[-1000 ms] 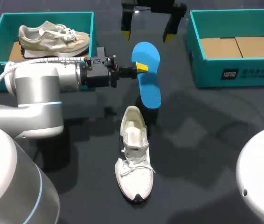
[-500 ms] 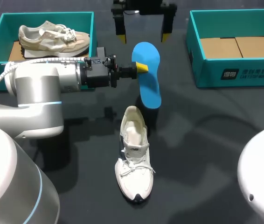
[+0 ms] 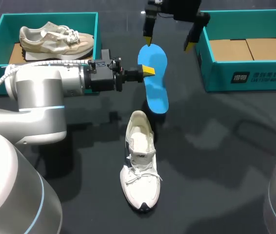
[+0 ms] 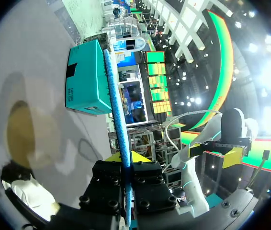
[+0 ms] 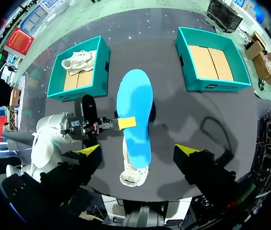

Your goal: Take the shoe out of the shoebox, open the shoe tongue, remove and reinsert the insole, then place the shoe into the shoebox

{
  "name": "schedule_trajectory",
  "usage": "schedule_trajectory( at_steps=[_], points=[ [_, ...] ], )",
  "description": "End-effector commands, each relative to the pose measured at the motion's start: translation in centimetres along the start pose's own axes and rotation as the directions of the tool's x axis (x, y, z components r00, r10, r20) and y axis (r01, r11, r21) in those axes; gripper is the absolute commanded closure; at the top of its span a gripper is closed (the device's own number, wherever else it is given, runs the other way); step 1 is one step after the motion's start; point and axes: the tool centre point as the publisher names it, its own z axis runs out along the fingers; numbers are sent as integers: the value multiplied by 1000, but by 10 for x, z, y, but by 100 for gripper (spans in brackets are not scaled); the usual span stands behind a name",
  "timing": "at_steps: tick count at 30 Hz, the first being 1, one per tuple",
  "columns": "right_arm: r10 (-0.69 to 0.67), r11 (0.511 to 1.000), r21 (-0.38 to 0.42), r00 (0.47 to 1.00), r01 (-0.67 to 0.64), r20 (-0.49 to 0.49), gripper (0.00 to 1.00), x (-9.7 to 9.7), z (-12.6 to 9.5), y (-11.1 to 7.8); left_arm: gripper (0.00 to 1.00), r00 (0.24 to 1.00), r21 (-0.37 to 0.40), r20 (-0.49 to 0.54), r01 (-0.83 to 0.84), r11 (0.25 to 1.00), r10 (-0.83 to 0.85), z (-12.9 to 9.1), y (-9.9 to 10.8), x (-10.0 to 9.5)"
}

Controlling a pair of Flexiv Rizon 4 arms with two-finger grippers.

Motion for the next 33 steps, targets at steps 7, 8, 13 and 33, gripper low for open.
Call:
schedule_trajectory(
  at_steps=[7,8,13,33],
  points=[
    [15,1000,-15,865,-26,-501,0,-24,5,-7,100,1000,1,1,-1,1000,1,1,0,0],
    [19,1000,-11,857,-29,-515,0,-26,7,-7,100,1000,1,1,-1,1000,1,1,0,0],
    [24,1000,-2,796,-31,-605,0,-33,16,-7,100,1000,1,1,-1,1000,1,1,0,0],
    [40,999,32,614,-23,-788,0,-46,41,-11,100,971,33,-53,-231,972,232,-19,-4,16]
  ],
)
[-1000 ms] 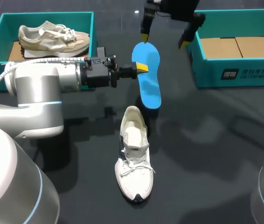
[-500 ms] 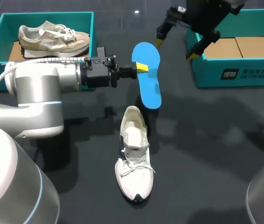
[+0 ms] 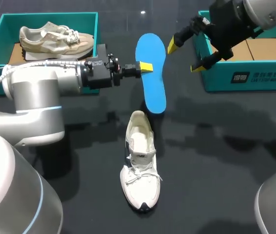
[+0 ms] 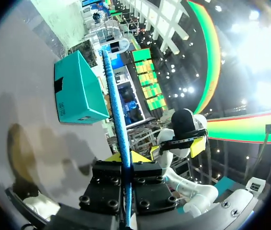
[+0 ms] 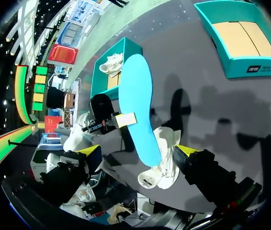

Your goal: Take the shoe out of the shoebox, open the shoe tongue, remove and reinsert the insole, then place the shoe into the shoebox

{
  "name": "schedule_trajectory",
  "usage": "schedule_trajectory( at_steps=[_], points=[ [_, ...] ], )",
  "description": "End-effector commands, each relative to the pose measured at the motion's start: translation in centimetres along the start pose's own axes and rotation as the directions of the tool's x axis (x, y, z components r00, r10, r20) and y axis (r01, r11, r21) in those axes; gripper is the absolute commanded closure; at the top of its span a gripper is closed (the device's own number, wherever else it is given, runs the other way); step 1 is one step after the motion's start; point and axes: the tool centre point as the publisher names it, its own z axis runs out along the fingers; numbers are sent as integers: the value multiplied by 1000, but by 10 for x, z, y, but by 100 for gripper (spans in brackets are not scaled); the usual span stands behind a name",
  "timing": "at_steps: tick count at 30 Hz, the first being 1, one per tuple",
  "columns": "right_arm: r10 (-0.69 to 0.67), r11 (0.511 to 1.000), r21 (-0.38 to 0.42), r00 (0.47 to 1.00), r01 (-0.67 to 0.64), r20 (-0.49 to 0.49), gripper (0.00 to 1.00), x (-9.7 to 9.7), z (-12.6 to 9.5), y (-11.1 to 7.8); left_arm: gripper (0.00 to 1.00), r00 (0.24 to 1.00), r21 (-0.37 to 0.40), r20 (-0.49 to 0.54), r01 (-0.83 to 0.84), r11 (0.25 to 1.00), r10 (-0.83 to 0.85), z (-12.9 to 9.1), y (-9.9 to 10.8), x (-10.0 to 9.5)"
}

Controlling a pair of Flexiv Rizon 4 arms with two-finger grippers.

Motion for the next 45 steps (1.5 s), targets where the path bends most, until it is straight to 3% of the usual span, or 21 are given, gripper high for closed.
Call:
schedule_trajectory(
  at_steps=[1,7,13,19,30,34,35,36,37,38,39,40,41,42,45],
  points=[
    [1,1000,1,947,0,-320,0,-9,4,-2,100,999,8,-16,-50,999,50,-10,-1,5],
    [2,1000,18,930,5,-367,0,-12,8,-3,100,953,-3,-87,-293,956,291,-18,-9,14],
    [-11,999,44,910,31,-414,0,-15,12,-2,100,804,14,-86,-589,808,588,-21,-17,30],
    [-15,998,53,901,42,-433,0,-15,13,-1,100,654,85,-150,-739,669,741,-33,-31,33],
    [6,997,77,891,32,-453,0,-15,15,-1,100,654,85,-150,-739,669,741,-33,-31,33],
    [6,997,77,891,32,-453,0,-15,15,-1,100,413,45,-239,-899,435,879,-34,-43,27],
    [6,997,77,891,32,-453,0,-15,15,-1,100,367,26,-210,-924,381,906,-36,-48,26],
    [6,997,77,891,32,-453,0,-15,15,-1,100,276,43,-270,-954,298,922,-38,-49,26],
    [6,997,77,891,32,-453,0,-15,15,-1,100,177,55,-243,-979,196,954,-41,-51,27],
    [6,997,77,891,32,-453,0,-15,15,-1,100,27,43,-211,-998,36,977,-43,-52,26],
    [6,997,77,891,32,-453,0,-15,15,-1,100,-180,50,-199,-984,-173,963,-46,-47,24],
    [6,997,77,891,32,-453,0,-15,15,-1,100,-336,18,-192,-941,-339,922,-47,-43,18],
    [6,997,77,891,32,-453,0,-15,15,-1,100,-419,-26,-210,-901,-434,883,-47,-40,10],
    [6,997,77,891,32,-453,0,-15,15,-1,100,-381,-92,-186,-911,-403,905,-45,-42,1],
    [6,997,77,891,32,-453,0,-15,15,-1,100,-381,-92,-186,-911,-403,905,-45,-42,1]
  ],
)
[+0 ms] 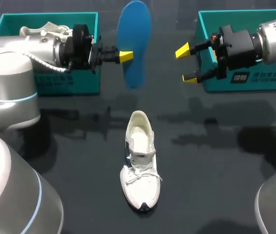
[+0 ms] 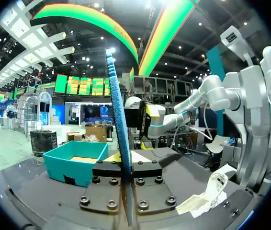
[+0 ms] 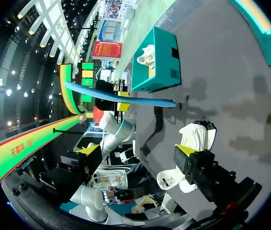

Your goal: Take the shoe out of the shoebox, open the shoe tongue, remove and reinsert the insole, then place the shoe into the shoebox

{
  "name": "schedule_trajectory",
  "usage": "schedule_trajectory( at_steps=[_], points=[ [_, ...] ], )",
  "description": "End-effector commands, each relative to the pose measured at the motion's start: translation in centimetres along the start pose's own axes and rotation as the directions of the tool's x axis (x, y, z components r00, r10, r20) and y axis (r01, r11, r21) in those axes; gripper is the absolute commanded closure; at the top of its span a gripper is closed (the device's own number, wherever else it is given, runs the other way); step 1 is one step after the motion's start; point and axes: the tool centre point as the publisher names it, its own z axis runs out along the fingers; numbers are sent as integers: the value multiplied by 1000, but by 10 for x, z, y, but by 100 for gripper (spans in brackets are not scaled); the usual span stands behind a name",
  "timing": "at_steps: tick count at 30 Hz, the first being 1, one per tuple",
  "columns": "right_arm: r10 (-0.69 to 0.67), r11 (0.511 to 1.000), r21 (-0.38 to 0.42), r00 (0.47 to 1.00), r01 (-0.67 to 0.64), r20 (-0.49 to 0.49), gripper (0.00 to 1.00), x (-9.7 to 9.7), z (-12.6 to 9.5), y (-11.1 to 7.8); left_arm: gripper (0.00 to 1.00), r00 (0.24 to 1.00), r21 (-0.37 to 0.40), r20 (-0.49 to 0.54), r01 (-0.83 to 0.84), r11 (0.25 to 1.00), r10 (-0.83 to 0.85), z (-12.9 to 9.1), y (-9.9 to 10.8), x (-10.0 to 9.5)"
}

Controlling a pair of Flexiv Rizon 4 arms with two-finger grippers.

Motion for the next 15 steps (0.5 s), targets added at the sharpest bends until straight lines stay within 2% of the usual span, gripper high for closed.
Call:
schedule_trajectory(
  at_steps=[1,6,9,13,14,15],
  points=[
    [1,1000,0,1000,-1,2,0,0,2,1,100,764,-228,-63,-638,736,643,2,6,-3],
    [1,1000,0,1000,-1,2,0,0,2,1,100,764,-228,-63,-638,736,643,2,6,-3],
    [1,1000,0,1000,-1,2,0,0,2,1,100,631,-185,-89,-771,610,771,5,-7,7],
    [1,1000,0,1000,-1,2,0,0,2,1,100,443,-76,-24,-894,441,896,0,-24,15],
    [1,1000,0,1000,-1,2,0,0,2,1,100,395,-79,-29,-917,392,918,-1,-26,16],
    [1,1000,0,1000,-1,2,0,0,2,1,100,322,-52,-10,-946,321,947,-1,-27,19]
  ],
)
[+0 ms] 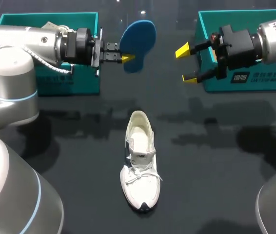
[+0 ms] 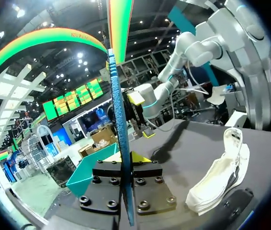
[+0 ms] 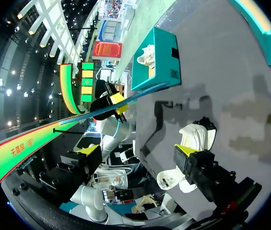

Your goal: Take the shoe out of the shoebox, open the shoe tongue, remove and reinsert the insole, then place the shoe into the shoebox

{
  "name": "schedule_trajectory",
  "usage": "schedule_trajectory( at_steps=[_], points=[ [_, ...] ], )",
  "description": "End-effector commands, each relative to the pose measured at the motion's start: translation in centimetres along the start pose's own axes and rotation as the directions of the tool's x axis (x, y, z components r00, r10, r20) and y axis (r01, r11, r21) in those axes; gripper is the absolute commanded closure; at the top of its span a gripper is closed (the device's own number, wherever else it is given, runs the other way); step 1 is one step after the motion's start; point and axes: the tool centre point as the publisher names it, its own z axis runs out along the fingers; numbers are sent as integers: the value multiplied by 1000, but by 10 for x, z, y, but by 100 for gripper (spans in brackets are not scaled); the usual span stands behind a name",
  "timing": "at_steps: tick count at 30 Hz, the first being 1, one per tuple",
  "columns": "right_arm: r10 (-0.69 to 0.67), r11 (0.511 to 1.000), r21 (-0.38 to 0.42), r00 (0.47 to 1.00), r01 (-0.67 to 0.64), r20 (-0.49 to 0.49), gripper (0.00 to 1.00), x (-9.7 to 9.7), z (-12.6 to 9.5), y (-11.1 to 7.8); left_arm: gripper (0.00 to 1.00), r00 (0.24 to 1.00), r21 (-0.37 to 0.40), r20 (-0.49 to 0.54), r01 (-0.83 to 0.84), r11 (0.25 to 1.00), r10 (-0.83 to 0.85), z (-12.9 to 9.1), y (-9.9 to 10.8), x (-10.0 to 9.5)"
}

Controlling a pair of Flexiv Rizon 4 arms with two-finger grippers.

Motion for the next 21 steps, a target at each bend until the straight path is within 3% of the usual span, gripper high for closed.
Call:
schedule_trajectory(
  at_steps=[1,2,3,4,5,13,15,21],
  points=[
    [1,1000,-1,1000,-1,2,0,0,2,0,100,672,-7,98,-737,676,734,-10,-18,15],
    [1,1000,-1,1000,-1,2,0,0,2,0,100,607,-17,90,-791,611,789,-10,-16,17],
    [1,1000,-1,1000,-1,2,0,0,2,0,100,488,-48,73,-869,492,870,-10,-14,22],
    [1,1000,-1,1000,-1,2,0,0,2,0,100,436,-69,18,-897,437,900,-8,-7,24],
    [1,1000,-1,1000,-1,2,0,0,2,0,100,458,-102,-46,-886,452,888,-6,2,21],
    [1,1000,-1,1000,-1,2,0,0,2,0,100,458,-102,-46,-886,452,888,-6,2,21],
    [1,1000,-1,1000,-1,2,0,0,2,0,100,351,-109,-92,-934,341,932,-2,-1,22],
    [1,1000,-1,1000,-1,2,0,0,2,0,100,225,-104,-93,-971,215,970,-3,1,19]
  ],
)
